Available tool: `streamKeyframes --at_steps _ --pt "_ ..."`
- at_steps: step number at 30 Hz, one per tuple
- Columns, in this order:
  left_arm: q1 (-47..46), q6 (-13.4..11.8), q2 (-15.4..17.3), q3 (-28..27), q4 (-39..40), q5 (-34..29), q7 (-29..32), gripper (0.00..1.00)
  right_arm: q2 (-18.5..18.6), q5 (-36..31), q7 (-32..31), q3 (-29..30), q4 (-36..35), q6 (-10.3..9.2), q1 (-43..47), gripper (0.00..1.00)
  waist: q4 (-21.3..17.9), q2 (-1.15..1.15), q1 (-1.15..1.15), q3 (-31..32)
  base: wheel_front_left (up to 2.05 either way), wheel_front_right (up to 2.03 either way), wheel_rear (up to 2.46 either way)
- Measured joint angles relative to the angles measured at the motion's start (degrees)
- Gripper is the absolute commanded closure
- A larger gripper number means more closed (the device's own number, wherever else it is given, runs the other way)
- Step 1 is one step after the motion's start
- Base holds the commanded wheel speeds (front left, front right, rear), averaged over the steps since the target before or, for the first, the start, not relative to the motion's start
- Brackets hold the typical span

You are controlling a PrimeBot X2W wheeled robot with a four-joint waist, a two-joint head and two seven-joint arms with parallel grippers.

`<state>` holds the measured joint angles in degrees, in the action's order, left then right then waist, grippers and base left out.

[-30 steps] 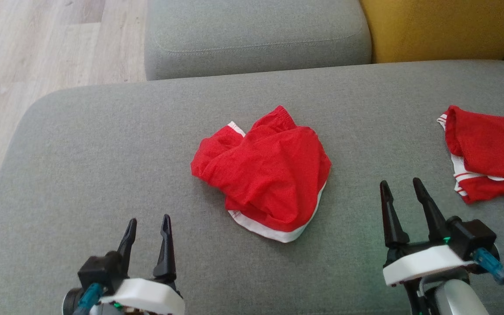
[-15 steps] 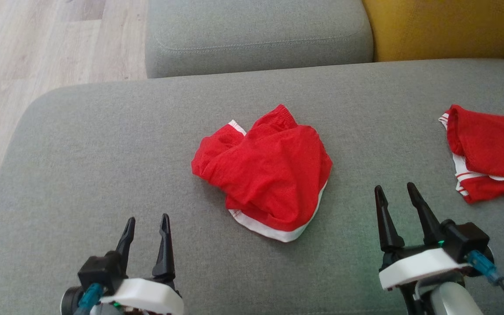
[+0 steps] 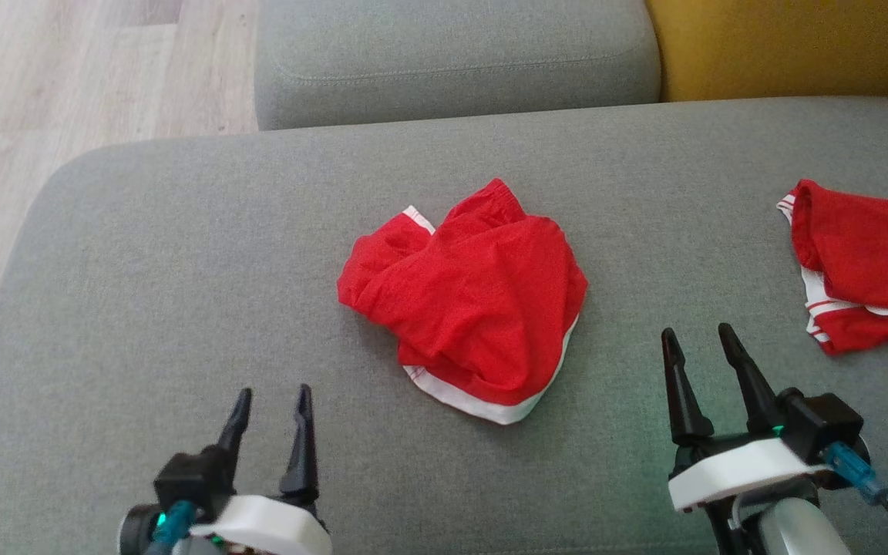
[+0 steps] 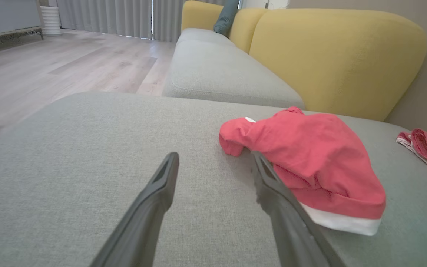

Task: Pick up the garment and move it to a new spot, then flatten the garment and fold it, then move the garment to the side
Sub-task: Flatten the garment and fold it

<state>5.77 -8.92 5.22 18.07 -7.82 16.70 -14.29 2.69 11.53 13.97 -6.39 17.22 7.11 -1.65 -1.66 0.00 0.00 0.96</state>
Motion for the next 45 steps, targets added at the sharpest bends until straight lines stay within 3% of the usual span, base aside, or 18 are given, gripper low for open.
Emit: streamKeyframes --at_steps 12,20,31,32,33,34,41,45 --pt "-9.48 6.98 -0.58 8.83 -10.10 -2.63 2.69 0.00 0.00 -0.02 0.18 0.40 -1.21 0.00 -1.40 0.00 -1.75 0.00 0.00 -3.32 0.00 0.00 0.00" --pt "-17.12 7.31 -1.75 10.05 -22.06 -2.81 4.45 0.00 0.01 0.00 0.23 -0.31 -2.38 0.00 -3.94 0.00 -5.59 0.00 0.00 -7.00 0.00 0.00 0.00" --pt "-22.17 4.56 -2.10 9.09 -31.00 -1.41 3.59 0.01 0.01 0.57 0.24 0.38 -2.40 0.00 -4.76 0.00 -10.04 0.00 0.00 -9.89 0.00 0.00 0.00" --pt "-22.60 4.36 -2.20 9.12 -31.62 -1.41 3.60 0.52 0.01 0.57 0.24 0.37 -2.43 0.00 -5.02 0.00 -10.18 0.00 0.00 -9.87 0.00 0.00 0.00" --pt "-22.93 4.31 -2.24 9.12 -32.03 -1.38 3.60 0.81 0.01 0.57 0.24 0.36 -2.47 0.00 -5.14 0.00 -10.27 0.00 0.00 -9.82 0.00 0.00 0.00" --pt "-23.20 4.33 -2.24 9.23 -32.44 -1.10 3.60 1.00 0.01 0.57 0.24 0.36 -2.52 0.00 -5.15 0.00 -10.31 0.00 0.00 -9.76 0.00 0.00 0.00" --pt "-23.41 4.22 -2.55 9.88 -32.64 1.15 2.58 1.00 0.01 0.57 0.24 1.16 -2.96 0.00 -5.05 0.00 -9.16 0.00 0.00 -9.09 0.00 0.00 0.00" --pt "-22.10 2.46 -2.19 8.38 -29.96 2.16 1.22 1.00 0.01 0.57 0.25 1.45 -3.12 0.00 -4.77 0.00 -7.49 0.00 0.00 -8.36 0.00 0.00 0.00"
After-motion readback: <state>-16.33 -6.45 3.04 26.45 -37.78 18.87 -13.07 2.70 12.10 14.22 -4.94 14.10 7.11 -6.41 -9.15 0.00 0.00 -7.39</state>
